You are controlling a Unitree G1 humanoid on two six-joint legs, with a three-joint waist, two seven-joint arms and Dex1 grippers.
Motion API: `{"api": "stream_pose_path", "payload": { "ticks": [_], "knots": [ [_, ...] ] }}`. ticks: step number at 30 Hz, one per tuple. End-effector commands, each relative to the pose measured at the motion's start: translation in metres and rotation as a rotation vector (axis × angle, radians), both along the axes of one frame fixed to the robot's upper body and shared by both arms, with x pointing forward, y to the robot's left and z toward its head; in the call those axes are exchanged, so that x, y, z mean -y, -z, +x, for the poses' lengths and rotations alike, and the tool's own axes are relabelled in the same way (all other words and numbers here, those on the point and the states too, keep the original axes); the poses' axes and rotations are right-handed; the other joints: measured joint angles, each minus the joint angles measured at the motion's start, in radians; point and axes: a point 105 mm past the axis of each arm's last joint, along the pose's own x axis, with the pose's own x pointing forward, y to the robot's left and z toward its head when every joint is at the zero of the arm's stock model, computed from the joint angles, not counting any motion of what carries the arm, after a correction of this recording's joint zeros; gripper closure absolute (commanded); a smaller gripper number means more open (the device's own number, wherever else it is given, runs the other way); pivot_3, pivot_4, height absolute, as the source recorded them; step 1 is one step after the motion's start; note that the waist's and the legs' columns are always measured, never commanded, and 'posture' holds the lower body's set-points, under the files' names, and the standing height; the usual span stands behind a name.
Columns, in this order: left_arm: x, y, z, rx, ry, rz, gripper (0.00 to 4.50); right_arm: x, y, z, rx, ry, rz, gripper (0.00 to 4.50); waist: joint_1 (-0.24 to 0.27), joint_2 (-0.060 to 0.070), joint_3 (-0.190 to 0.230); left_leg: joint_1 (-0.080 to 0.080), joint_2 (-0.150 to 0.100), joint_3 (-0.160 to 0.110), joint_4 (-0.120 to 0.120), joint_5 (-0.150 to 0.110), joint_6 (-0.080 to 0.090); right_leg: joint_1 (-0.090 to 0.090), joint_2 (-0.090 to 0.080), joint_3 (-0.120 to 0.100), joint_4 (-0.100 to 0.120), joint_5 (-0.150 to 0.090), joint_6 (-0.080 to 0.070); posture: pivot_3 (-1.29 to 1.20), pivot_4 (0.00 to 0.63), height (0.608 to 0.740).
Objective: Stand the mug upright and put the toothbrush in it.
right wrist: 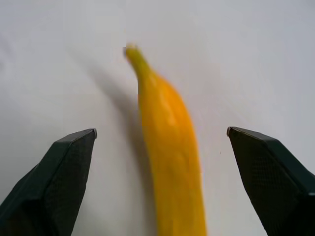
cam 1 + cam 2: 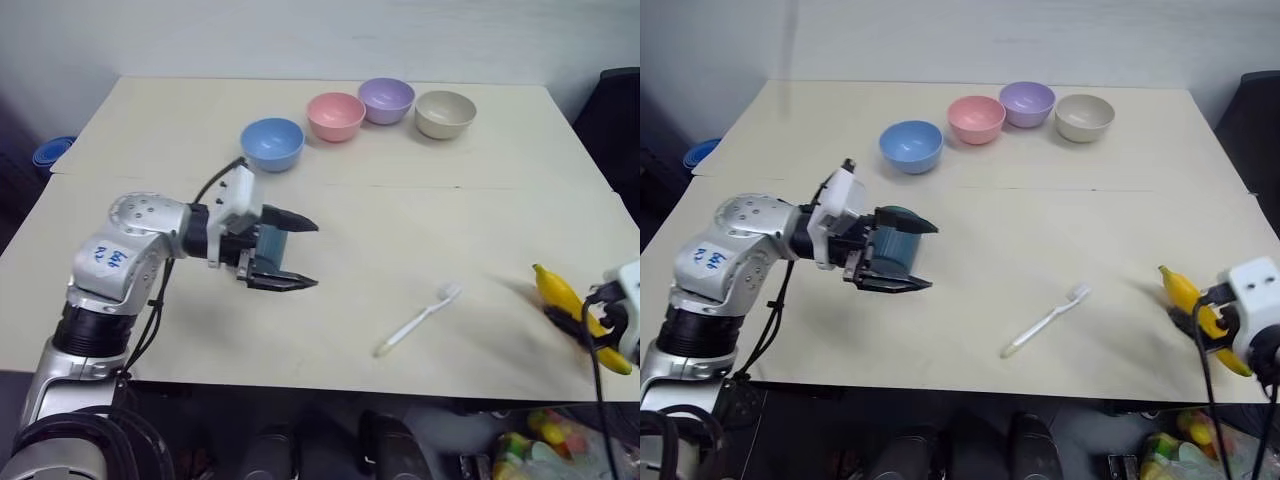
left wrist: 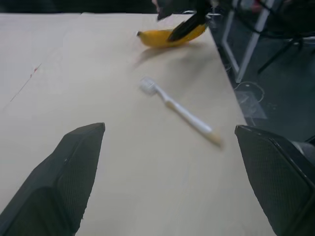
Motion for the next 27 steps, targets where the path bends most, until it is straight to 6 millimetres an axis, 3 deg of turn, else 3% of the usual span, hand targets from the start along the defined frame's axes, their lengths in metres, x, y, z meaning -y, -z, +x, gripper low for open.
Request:
{"api": "stream_pose_path", "payload": {
  "ticks": [1, 3, 5, 6, 8, 11, 16, 21, 27],
  "knots": [
    [-0.031, -0.031, -0.002, 0.017, -0.165, -0.114, 0.0, -0.056, -0.046, -0.002, 0.077, -0.329, 0.067, 0.05, -0.002, 0.0, 0.0, 0.0, 0.001, 0.0, 0.0, 0.0, 0.0, 0.0, 0.0, 0.0, 0.0, 0.0, 0.0, 0.0, 0.15, 0.74],
    [-0.05, -0.041, -0.001, -0.022, -0.276, -0.179, 0.0, -0.091, -0.06, -0.011, 0.077, -0.538, 0.101, 0.05, -0.003, 0.0, 0.0, 0.0, 0.001, -0.001, 0.0, 0.0, 0.0, 0.0, 0.0, 0.0, 0.0, 0.0, 0.0, 0.0, 0.15, 0.74],
    [-0.097, -0.032, 0.009, -0.179, -0.548, -0.183, 0.0, -0.146, -0.064, -0.035, -0.016, -0.899, 0.162, 0.05, -0.003, -0.001, 0.001, 0.0, 0.001, -0.003, -0.001, 0.0, 0.0, 0.001, 0.0, -0.002, -0.001, 0.0, -0.001, 0.0, 0.15, 0.74],
    [-0.116, -0.023, 0.012, -0.24, -0.667, -0.157, 0.0, -0.161, -0.062, -0.045, -0.062, -1.015, 0.164, 0.05, -0.008, -0.001, 0.001, 0.0, 0.001, -0.003, -0.001, 0.0, -0.001, 0.001, 0.0, -0.002, -0.001, 0.0, -0.001, 0.0, 0.15, 0.74],
    [-0.136, -0.009, 0.014, -0.327, -0.816, -0.109, 0.0, -0.173, -0.059, -0.051, -0.111, -1.099, 0.149, 0.05, -0.007, -0.003, 0.001, 0.0, 0.001, -0.004, -0.002, -0.001, -0.001, 0.001, 0.0, -0.002, -0.002, 0.0, -0.001, 0.0, 0.15, 0.74],
    [-0.158, 0.011, 0.023, -0.453, -1.01, -0.092, 0.0, -0.177, -0.057, -0.044, -0.121, -1.117, 0.145, 0.05, 0.016, -0.006, 0.002, 0.0, -0.002, -0.006, 0.0, -0.002, 0.001, 0.003, -0.003, -0.003, -0.003, 0.0, 0.0, 0.0, 0.15, 0.74],
    [-0.154, 0.025, 0.04, -0.629, -1.056, -0.139, 0.0, -0.177, -0.054, -0.031, -0.114, -1.114, 0.154, 0.05, 0.026, -0.016, 0.0, -0.004, -0.005, -0.007, 0.001, -0.001, 0.002, 0.002, -0.004, -0.002, -0.005, 0.001, 0.002, 0.0, 0.15, 0.74],
    [-0.141, 0.035, 0.065, -0.689, -1.028, -0.143, 0.0, -0.179, -0.052, -0.031, -0.11, -1.133, 0.162, 0.05, 0.017, -0.016, 0.0, -0.009, -0.004, -0.007, 0.002, -0.001, 0.001, -0.002, -0.002, -0.004, -0.006, 0.001, 0.002, 0.0, 0.15, 0.74],
    [-0.126, 0.06, 0.085, -0.668, -0.985, -0.001, 0.0, -0.176, -0.05, -0.027, -0.081, -1.092, 0.152, 0.05, 0.009, -0.016, 0.0, -0.009, -0.005, 0.002, 0.002, -0.001, 0.0, -0.002, 0.0, -0.005, -0.006, 0.001, 0.002, 0.0, 0.15, 0.74]
  ]
}}
